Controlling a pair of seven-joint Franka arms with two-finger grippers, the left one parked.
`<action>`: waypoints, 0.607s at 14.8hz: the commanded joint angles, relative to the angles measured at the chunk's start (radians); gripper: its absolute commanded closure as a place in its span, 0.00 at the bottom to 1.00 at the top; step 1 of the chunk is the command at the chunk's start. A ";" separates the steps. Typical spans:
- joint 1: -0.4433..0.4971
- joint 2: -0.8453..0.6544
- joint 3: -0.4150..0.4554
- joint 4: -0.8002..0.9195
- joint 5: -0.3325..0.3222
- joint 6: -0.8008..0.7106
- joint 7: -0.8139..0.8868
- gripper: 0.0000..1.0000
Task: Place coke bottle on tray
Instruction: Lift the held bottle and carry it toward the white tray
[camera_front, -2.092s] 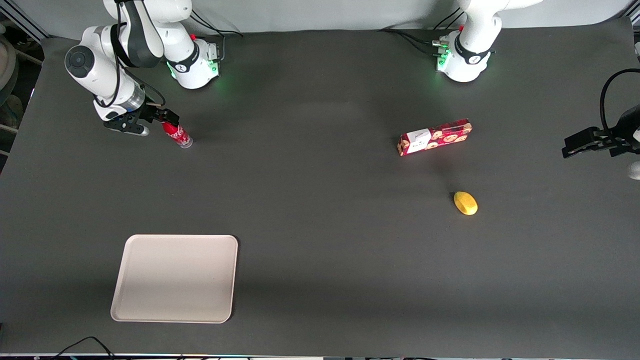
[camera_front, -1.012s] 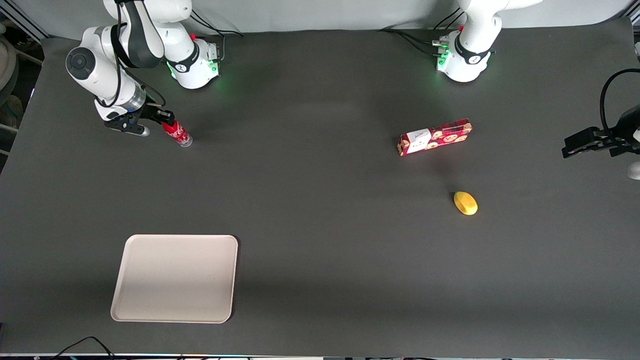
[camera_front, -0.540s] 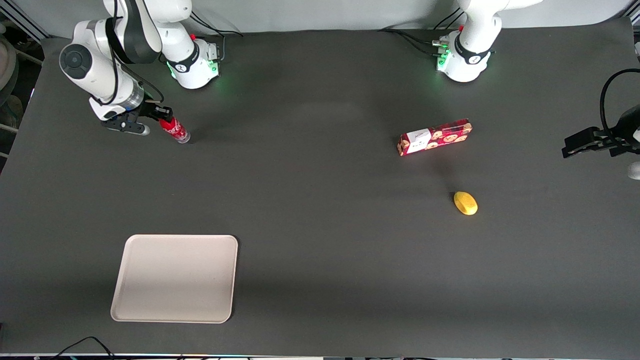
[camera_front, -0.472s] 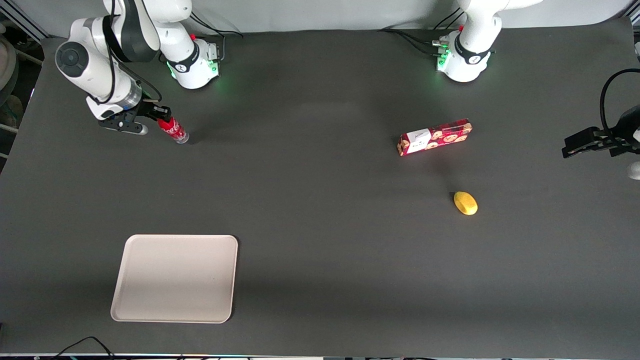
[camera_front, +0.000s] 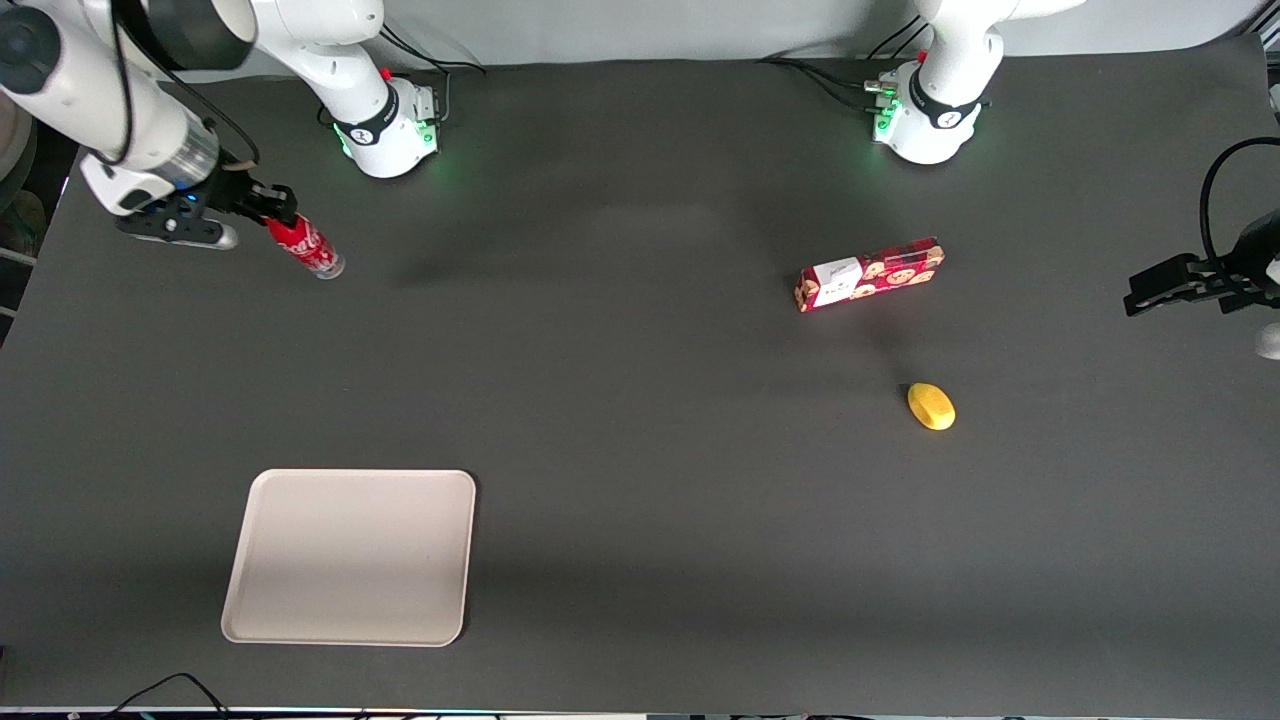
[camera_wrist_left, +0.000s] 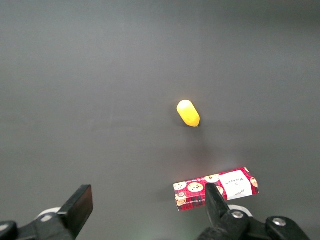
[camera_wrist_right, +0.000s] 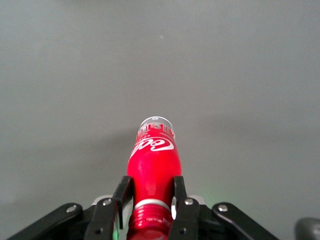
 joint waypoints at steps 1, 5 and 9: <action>0.001 0.098 0.001 0.258 -0.006 -0.151 -0.065 1.00; 0.008 0.152 0.001 0.425 -0.007 -0.231 -0.082 1.00; 0.008 0.291 -0.015 0.534 -0.049 -0.187 -0.164 1.00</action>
